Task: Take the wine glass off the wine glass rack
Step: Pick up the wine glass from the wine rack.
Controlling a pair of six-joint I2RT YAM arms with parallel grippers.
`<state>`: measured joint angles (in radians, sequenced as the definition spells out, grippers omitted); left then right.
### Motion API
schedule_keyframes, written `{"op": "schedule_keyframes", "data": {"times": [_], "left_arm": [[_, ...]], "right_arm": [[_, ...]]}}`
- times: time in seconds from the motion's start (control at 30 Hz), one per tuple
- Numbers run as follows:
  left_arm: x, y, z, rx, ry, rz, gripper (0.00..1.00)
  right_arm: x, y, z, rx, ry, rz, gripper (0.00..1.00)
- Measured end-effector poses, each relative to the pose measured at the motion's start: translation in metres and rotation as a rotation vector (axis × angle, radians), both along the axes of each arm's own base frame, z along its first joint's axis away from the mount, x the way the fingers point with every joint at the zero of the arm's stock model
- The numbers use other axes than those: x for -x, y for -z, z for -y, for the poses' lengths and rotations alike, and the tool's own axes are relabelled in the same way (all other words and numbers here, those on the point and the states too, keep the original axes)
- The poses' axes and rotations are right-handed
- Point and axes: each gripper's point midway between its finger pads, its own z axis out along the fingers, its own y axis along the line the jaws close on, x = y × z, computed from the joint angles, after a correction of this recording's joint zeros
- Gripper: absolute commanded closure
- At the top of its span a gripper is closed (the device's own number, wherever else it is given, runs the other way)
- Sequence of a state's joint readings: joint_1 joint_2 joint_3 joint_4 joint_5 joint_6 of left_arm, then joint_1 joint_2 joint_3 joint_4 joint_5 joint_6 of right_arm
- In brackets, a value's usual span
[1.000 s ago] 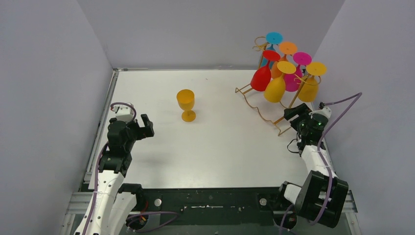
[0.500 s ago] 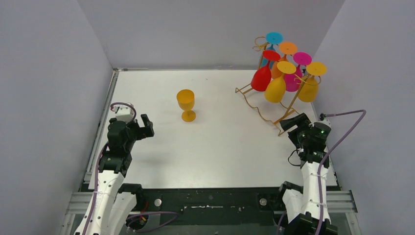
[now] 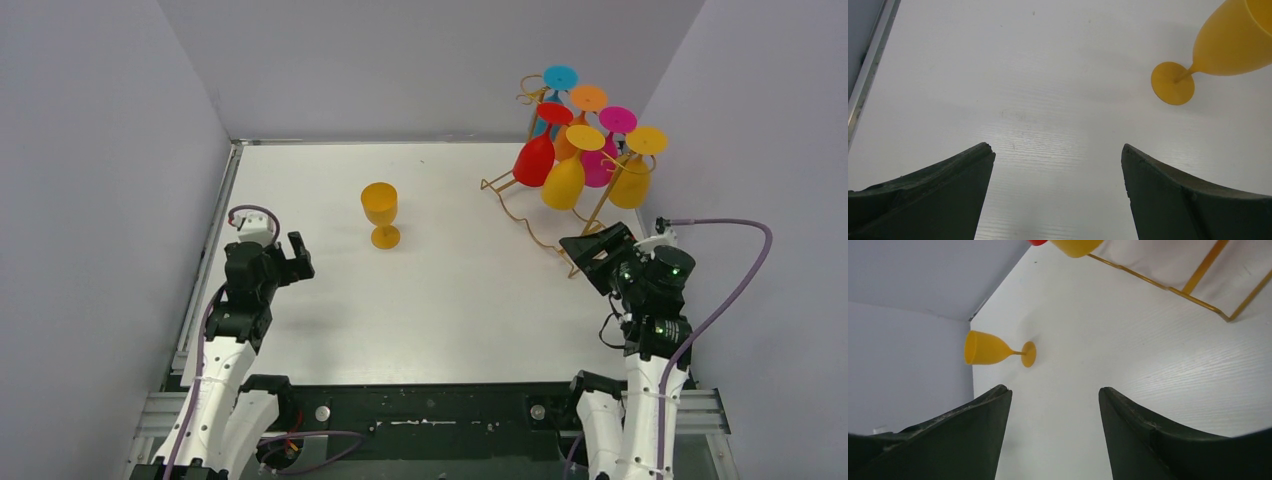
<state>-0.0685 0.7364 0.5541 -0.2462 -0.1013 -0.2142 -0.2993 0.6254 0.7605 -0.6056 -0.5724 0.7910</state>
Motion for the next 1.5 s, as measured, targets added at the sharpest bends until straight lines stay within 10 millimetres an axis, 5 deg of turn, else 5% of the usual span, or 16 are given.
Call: {"op": "schedule_keyframes", "data": {"times": [0.33, 0.6, 0.93, 1.5], "left_arm": [[-0.002, 0.007, 0.000, 0.030, -0.024, -0.031, 0.03], [-0.004, 0.015, -0.005, 0.015, -0.049, -0.073, 0.02], [-0.005, 0.018, -0.006, 0.008, -0.051, -0.109, 0.03], [-0.006, 0.030, -0.001, -0.010, -0.021, -0.155, 0.03]], "right_arm": [[-0.002, -0.102, -0.019, 0.078, -0.151, 0.129, 0.40], [-0.081, -0.183, -0.008, 0.203, -0.184, 0.190, 0.41], [-0.166, -0.163, 0.038, 0.241, -0.038, 0.080, 0.42], [-0.191, -0.131, 0.063, 0.202, -0.023, 0.024, 0.51]]}}
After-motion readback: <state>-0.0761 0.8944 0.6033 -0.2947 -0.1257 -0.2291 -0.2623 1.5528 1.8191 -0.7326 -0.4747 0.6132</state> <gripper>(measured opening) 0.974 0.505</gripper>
